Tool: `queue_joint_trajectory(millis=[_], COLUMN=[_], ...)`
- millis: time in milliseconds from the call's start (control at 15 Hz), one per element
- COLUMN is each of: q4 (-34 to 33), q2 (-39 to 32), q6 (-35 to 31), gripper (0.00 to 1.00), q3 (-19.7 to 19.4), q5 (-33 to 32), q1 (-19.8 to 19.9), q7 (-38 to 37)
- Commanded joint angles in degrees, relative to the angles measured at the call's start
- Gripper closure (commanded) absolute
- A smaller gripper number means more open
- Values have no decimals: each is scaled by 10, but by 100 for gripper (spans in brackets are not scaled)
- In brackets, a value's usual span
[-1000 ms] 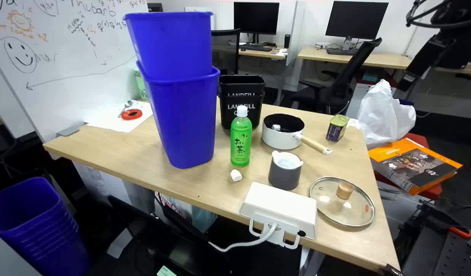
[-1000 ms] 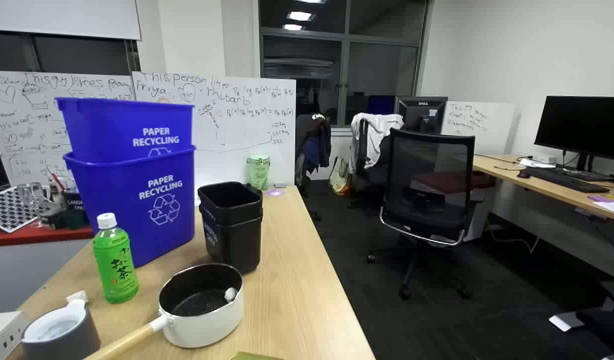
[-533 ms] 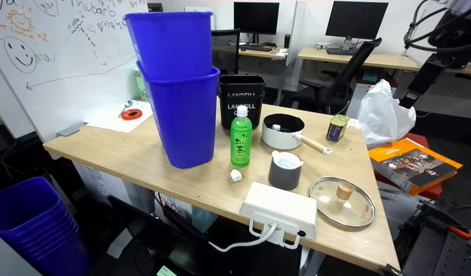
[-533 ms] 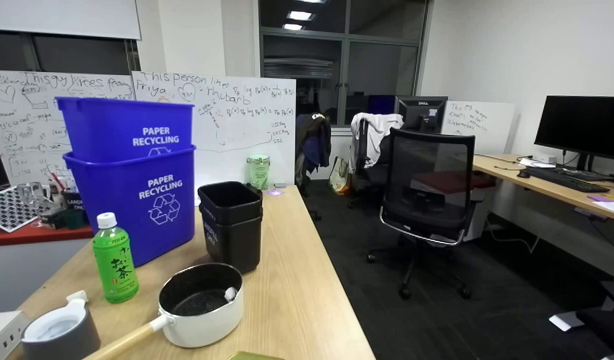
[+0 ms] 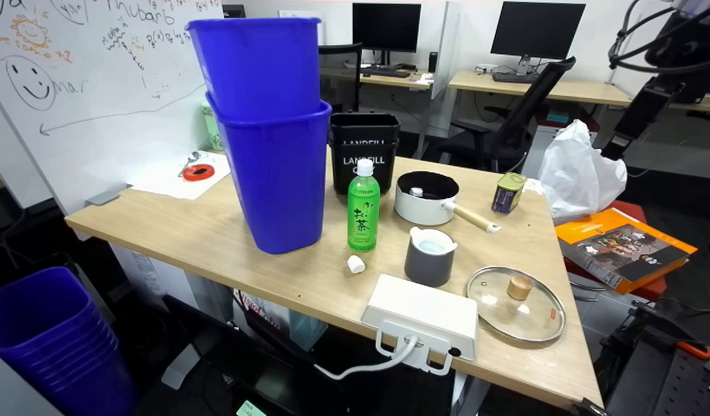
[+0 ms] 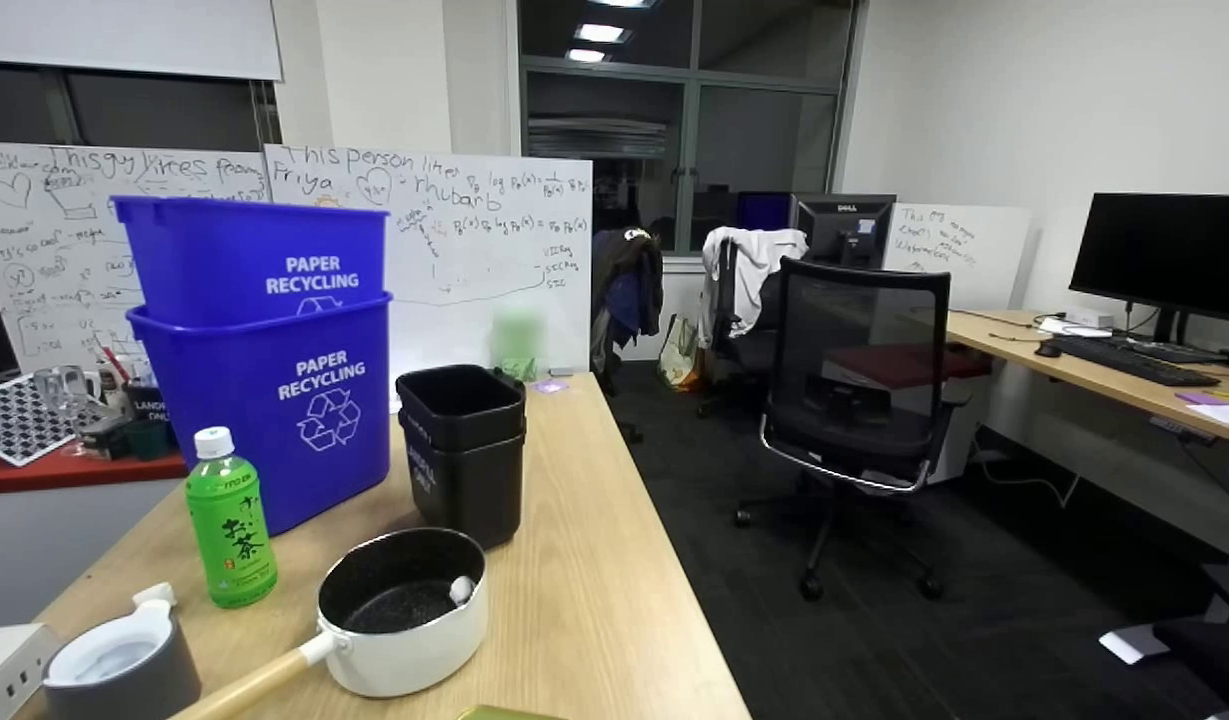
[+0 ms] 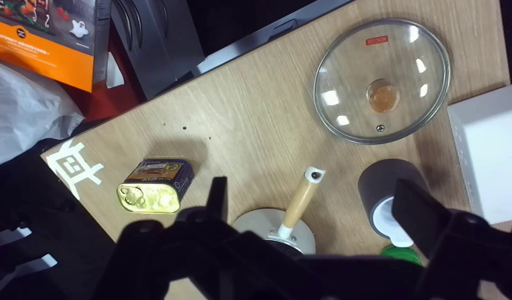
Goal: Move the can and put it next to the colourless lid
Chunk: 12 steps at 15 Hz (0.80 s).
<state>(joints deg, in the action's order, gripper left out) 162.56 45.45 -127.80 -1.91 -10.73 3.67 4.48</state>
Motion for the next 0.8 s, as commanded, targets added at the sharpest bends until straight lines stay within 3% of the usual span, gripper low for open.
queue_joint_trajectory(millis=[0,333,533,733], q4=[-7,-27,-45,-69], q2=[-31,-128,-202,-247], q6=[-11,-17,-36,-27], gripper=[0,0,0,0], q3=[3,36,62,61], q5=[-3,-32,-81,-67], q1=[4,29,58,57], q7=[-7,-83,-186,-268])
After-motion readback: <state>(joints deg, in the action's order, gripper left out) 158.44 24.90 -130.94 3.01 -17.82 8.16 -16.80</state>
